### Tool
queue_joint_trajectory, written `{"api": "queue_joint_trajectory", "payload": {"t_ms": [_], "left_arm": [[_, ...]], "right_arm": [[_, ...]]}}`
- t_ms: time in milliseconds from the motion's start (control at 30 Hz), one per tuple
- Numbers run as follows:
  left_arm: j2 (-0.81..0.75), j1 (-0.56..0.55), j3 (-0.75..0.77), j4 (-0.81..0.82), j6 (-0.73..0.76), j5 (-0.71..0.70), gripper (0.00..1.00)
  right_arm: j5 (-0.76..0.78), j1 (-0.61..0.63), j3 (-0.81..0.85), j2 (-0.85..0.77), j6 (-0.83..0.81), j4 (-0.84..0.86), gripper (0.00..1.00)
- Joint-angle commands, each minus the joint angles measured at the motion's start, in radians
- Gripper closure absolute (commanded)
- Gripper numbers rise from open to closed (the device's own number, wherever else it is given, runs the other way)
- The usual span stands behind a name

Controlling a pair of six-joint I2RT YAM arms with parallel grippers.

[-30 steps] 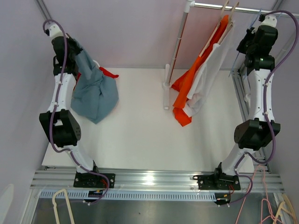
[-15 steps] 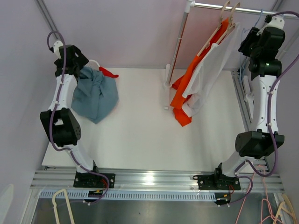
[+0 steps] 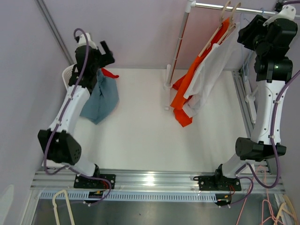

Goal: Remove the t-shirt from the hanger

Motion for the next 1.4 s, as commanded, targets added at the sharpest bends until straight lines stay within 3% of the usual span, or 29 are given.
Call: {"api": "queue_joint_trajectory", "payload": {"t_ms": [0,100,167,333,633,867,1000,1133,1200,1233,1267,1367], "left_arm": [[-0.219,-0.131,-0.027,0.283,0.162,0.213,0.01],[-0.334,-0.230,-0.112,0.407,0.196,0.408,0.00],[-0.401,-0.305,-0.154,0.479,0.220,0.464,0.01],[-0.438,-0.413,-0.157,0.516,0.223,0.634,0.00],[-0.411,-0.465,-0.090,0.408,0.323,0.555,0.01],[-0.379,-0.465,-0.048,0.368,0.337,0.734,0.01],[-0.374,-0.468,-0.042,0.375,0.335,0.736,0.01],[-0.372,-0.468,-0.042,0.374,0.340,0.724,0.01],[-0.372,-0.468,-0.044,0.371,0.342,0.721,0.00],[-0.372,-0.467,-0.047,0.369,0.342,0.710,0.01],[-0.375,-0.468,-0.047,0.369,0.342,0.710,0.01],[-0.377,-0.468,-0.059,0.369,0.342,0.704,0.00]], "right_arm": [[-0.086,0.017,0.053,0.038,0.048,-0.003,0.47],[-0.103,0.031,0.125,0.104,0.059,-0.018,0.48],[-0.107,0.041,0.159,0.148,0.060,-0.023,0.48],[-0.116,0.064,0.202,0.201,0.076,-0.013,0.48],[-0.081,0.098,0.271,0.291,0.077,-0.013,0.48],[-0.011,0.100,0.338,0.354,0.074,-0.039,0.50],[0.060,0.126,0.337,0.359,0.054,-0.061,0.58],[0.071,0.126,0.338,0.365,0.045,-0.081,0.56],[0.080,0.126,0.337,0.368,0.045,-0.089,0.64],[0.084,0.126,0.337,0.368,0.045,-0.090,0.78],[0.088,0.127,0.338,0.368,0.045,-0.087,0.85],[0.104,0.129,0.337,0.356,0.036,-0.067,0.98]]}}
